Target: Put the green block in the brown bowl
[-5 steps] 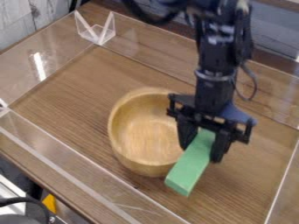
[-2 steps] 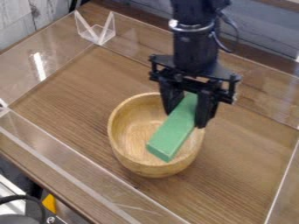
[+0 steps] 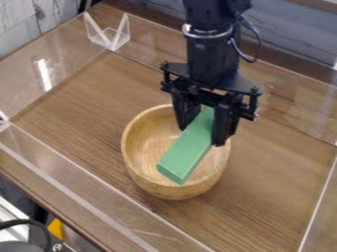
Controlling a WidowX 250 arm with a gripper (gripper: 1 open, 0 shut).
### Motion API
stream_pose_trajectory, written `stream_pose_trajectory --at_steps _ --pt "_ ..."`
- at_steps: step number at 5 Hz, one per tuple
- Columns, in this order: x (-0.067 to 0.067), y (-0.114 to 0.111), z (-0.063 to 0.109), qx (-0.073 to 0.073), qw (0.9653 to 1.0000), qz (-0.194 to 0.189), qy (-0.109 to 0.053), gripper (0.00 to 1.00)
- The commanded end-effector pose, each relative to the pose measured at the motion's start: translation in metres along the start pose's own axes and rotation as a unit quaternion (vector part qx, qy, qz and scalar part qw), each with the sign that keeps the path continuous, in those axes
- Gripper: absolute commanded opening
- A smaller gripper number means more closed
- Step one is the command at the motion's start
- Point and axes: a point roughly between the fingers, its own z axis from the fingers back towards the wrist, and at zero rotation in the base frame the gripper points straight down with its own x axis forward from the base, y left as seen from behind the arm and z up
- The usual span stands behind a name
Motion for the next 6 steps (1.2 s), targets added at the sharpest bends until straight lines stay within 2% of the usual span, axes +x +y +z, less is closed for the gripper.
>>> stream_pose_trajectory --at_steps 1,6 --pt "0.0022 -0.0040 0.0109 0.002 0.9996 -0.011 -0.026 0.00" --pt "0.0021 -0.0097 0.0117 0.009 0.9991 -0.028 -0.029 0.00"
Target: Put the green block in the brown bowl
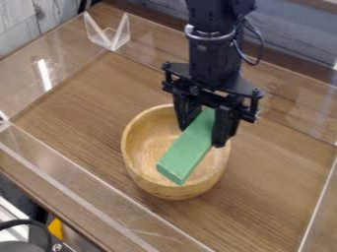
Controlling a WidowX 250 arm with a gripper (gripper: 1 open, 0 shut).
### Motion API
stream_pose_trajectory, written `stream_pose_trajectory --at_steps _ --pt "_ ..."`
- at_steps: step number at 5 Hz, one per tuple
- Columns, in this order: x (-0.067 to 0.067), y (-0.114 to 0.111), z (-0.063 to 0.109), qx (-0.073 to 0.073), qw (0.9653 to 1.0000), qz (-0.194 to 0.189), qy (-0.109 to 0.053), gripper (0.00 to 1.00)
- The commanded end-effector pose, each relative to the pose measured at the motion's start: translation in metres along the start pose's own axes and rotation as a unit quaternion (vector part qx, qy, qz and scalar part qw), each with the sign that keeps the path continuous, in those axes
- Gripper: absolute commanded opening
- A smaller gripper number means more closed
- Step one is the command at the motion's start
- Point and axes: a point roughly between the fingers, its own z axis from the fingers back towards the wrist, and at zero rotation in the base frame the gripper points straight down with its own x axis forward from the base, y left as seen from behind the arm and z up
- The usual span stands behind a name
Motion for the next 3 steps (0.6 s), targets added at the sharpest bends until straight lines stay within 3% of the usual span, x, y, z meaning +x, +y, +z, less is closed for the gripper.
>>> stream_pose_trajectory --at_steps 1,3 --pt "0.0029 -0.0047 0.0134 0.001 0.9995 -0.013 -0.029 0.00" --pt "0.0032 -0.0061 0.0140 0.002 0.9994 -0.017 -0.030 0.00"
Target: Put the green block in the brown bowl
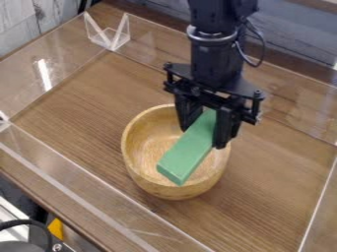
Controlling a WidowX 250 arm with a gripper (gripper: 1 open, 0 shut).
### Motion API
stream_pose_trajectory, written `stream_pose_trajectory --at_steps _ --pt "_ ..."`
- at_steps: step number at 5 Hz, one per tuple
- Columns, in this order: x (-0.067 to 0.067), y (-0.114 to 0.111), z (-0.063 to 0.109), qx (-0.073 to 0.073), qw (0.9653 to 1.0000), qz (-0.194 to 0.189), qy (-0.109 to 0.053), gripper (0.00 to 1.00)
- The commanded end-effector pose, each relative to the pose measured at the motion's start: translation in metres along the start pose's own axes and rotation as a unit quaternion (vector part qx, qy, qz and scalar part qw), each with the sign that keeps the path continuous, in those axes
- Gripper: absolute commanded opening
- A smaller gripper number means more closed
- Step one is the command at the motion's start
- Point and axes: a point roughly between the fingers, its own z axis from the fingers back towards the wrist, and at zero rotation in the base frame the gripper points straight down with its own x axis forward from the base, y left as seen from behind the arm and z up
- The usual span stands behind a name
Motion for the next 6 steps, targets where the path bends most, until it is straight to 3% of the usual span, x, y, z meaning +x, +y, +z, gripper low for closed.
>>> stream_pose_trajectory --at_steps 1,6 --pt "0.0038 -0.0041 0.0151 0.000 0.9994 -0.011 -0.032 0.00" --pt "0.0032 0.0043 0.0156 -0.001 0.9994 -0.002 -0.035 0.00"
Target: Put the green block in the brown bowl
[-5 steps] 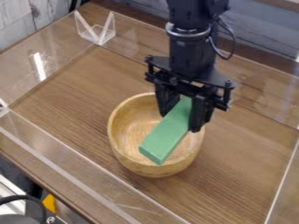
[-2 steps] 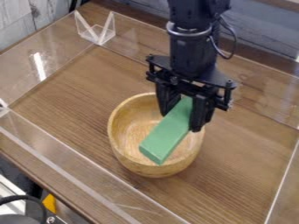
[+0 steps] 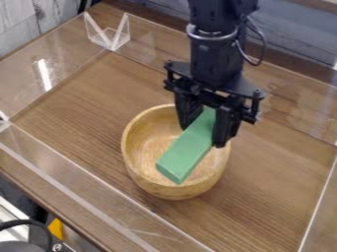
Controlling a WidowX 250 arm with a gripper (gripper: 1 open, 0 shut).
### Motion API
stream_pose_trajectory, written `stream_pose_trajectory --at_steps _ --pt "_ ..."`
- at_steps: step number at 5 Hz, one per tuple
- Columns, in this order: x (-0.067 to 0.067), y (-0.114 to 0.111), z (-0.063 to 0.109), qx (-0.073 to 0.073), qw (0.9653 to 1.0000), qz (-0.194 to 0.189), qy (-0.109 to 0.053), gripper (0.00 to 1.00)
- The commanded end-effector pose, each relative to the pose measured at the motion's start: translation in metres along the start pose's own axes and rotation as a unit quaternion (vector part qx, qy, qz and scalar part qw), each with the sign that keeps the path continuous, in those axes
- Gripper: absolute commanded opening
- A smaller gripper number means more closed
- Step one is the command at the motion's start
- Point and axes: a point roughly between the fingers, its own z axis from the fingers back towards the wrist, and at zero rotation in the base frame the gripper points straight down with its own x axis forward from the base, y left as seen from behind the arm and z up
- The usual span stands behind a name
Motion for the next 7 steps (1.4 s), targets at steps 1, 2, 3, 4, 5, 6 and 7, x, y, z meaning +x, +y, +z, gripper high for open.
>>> stream_pose_trajectory --at_steps 1,2,3,4,5,6,7 --pt "0.002 0.004 0.012 0.000 0.9995 0.005 -0.031 0.00" --pt "0.002 0.008 0.011 0.000 0.9994 0.013 -0.033 0.00" --pt "0.003 0.011 0.013 0.001 0.9991 0.022 -0.037 0.00" --pt "0.003 0.014 0.012 0.002 0.9987 0.031 -0.040 0.00" --pt "0.003 0.016 0.013 0.002 0.9982 0.041 -0.043 0.00" --pt "0.003 0.017 0.014 0.003 0.9977 0.050 -0.046 0.00" --pt "0.003 0.018 0.014 0.004 0.9972 0.057 -0.047 0.00"
